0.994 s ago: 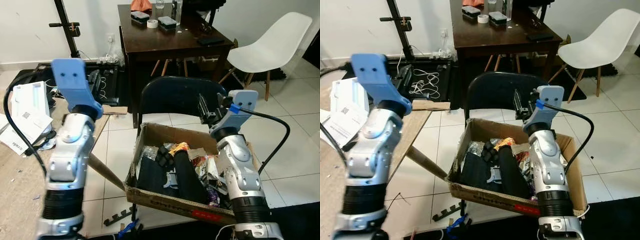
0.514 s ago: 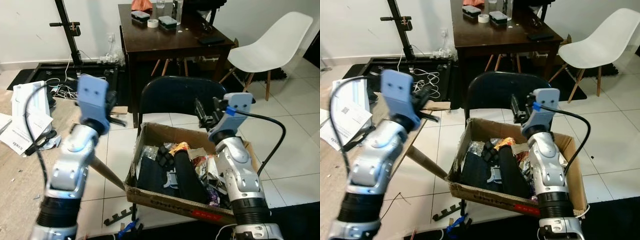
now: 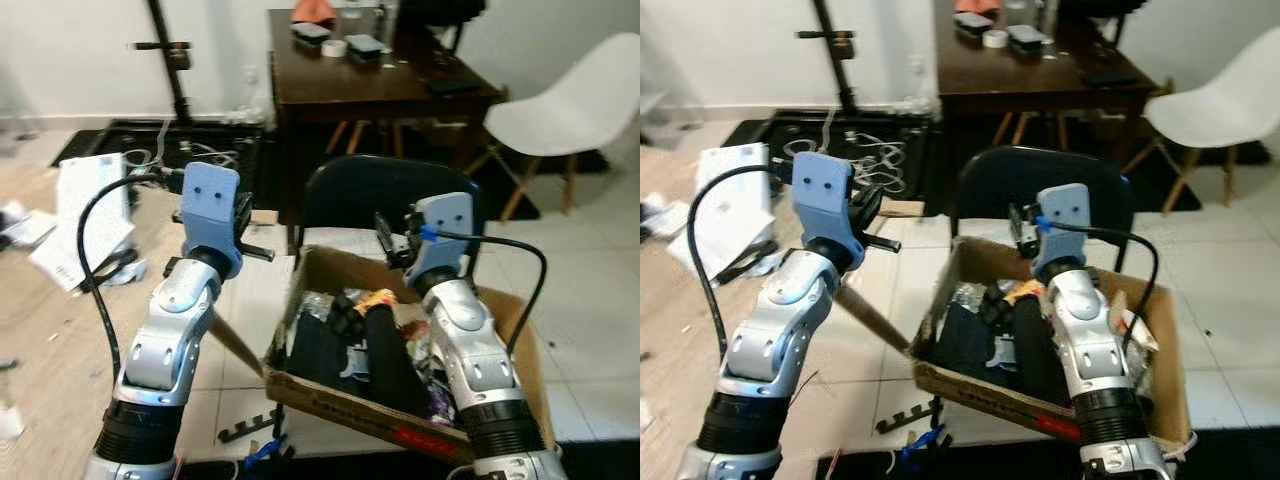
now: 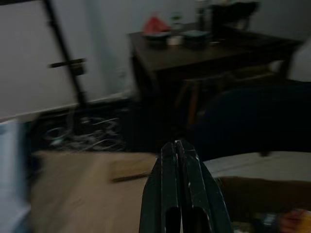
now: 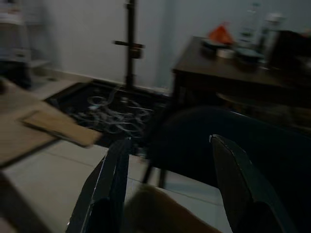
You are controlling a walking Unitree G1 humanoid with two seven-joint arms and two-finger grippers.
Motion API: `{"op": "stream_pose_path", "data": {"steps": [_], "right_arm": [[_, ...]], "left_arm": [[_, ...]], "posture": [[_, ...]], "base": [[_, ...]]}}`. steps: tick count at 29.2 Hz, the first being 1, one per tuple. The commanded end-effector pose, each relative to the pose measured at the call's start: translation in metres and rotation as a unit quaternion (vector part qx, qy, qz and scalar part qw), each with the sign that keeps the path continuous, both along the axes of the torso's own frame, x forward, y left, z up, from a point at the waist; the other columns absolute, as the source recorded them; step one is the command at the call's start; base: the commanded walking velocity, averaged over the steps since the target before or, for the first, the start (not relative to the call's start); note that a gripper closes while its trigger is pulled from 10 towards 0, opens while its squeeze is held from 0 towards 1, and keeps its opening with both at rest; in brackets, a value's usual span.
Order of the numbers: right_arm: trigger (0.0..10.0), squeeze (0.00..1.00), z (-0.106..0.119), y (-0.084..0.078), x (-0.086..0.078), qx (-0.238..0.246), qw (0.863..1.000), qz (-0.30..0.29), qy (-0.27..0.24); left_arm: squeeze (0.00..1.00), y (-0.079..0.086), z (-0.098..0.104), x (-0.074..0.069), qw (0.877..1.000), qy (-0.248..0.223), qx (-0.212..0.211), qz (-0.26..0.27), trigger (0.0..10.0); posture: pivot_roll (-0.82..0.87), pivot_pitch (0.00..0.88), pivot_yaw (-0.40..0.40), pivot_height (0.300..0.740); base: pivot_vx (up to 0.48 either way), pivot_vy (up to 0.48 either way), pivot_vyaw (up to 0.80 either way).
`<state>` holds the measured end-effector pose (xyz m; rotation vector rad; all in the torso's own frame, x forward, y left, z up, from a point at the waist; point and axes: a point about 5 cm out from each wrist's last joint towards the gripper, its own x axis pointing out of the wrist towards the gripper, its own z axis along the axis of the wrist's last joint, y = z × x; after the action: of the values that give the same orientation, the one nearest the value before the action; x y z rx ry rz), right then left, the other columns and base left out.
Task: Picking trash to rubbish bin
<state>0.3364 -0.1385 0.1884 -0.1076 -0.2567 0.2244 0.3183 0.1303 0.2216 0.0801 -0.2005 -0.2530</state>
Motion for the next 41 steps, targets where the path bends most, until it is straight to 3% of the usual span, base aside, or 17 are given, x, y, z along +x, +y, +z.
{"op": "stream_pose_path", "data": {"steps": [1, 9, 41], "right_arm": [[10.0, 0.0, 0.001, 0.004, -0.003, -0.005, 1.0, 0.009, -0.005], [10.0, 0.0, 0.004, 0.014, -0.001, -0.006, 1.0, 0.021, -0.01], [10.0, 0.0, 0.003, 0.013, 0.0, 0.004, 1.0, 0.022, 0.004]], "left_arm": [[0.0, 0.002, -0.001, -0.002, 1.0, 0.005, 0.011, 0.001, 10.0], [0.0, 0.001, -0.008, -0.006, 1.0, 0.016, 0.007, 0.007, 10.0], [0.0, -0.011, -0.021, -0.015, 0.998, 0.055, 0.027, -0.002, 10.0]], "posture": [[0.17, 0.052, 0.009, 0.74], [0.18, 0.043, 0.005, 0.74], [0.18, 0.091, 0.016, 0.74]], "base": [[0.0, 0.0, 0.8], [0.0, 0.0, 0.8], [0.0, 0.0, 0.8]]}}
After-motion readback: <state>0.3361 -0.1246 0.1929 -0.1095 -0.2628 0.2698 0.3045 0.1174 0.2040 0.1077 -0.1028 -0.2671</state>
